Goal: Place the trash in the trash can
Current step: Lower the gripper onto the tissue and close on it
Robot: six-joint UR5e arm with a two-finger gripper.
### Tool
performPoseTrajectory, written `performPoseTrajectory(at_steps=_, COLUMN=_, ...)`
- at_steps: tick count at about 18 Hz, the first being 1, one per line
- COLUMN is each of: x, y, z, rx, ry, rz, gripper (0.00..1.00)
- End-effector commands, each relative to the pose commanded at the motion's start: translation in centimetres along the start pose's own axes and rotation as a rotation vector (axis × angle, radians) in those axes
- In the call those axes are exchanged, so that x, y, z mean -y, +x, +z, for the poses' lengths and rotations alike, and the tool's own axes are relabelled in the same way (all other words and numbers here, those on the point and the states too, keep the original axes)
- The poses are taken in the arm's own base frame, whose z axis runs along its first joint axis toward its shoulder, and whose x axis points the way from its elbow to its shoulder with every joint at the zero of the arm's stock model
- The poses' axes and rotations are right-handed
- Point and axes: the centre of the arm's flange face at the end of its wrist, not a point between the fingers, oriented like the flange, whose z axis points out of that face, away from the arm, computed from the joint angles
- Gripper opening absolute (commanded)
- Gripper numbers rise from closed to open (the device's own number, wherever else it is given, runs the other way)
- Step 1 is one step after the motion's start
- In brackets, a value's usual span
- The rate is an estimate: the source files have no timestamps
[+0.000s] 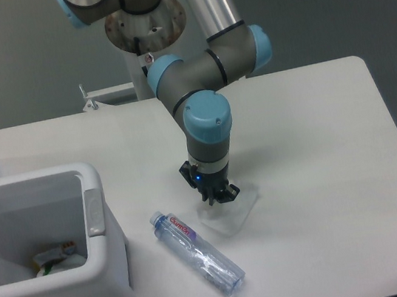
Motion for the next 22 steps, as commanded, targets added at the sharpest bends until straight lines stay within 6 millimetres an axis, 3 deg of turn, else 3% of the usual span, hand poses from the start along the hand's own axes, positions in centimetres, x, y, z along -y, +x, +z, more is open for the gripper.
performPoseTrajectory(at_steps=2, x=-1.8, y=-1.6, z=-2.0, rx=0.031, ry=0.019, rz=-0.039, gripper=0.00)
performPoseTrajectory(at_steps=6, x=-4.2, y=-5.8, z=-9.1, rx=0.156, ry=0.086, rz=-0.146, gripper=0.00)
performPoseTrajectory(at_steps=10, x=-3.6, y=-10.1, z=-17.7, rx=0.196, ry=0.356, rz=-0.407, gripper=0.00)
performPoseTrajectory(at_steps=13, x=-3.3, y=-11.8, z=-22.6, rx=0.194, ry=0.489, rz=-0.605, gripper=0.00)
performPoseTrajectory(at_steps=18, x=-2.0, y=-11.7, z=-27.4, rx=0.196, ry=0.580, rz=-0.811, gripper=0.00)
performPoseTrajectory(at_steps=22, x=-1.3, y=-8.5, z=-31.0, rx=0.195, ry=0.632, rz=-0.879, gripper=0.00)
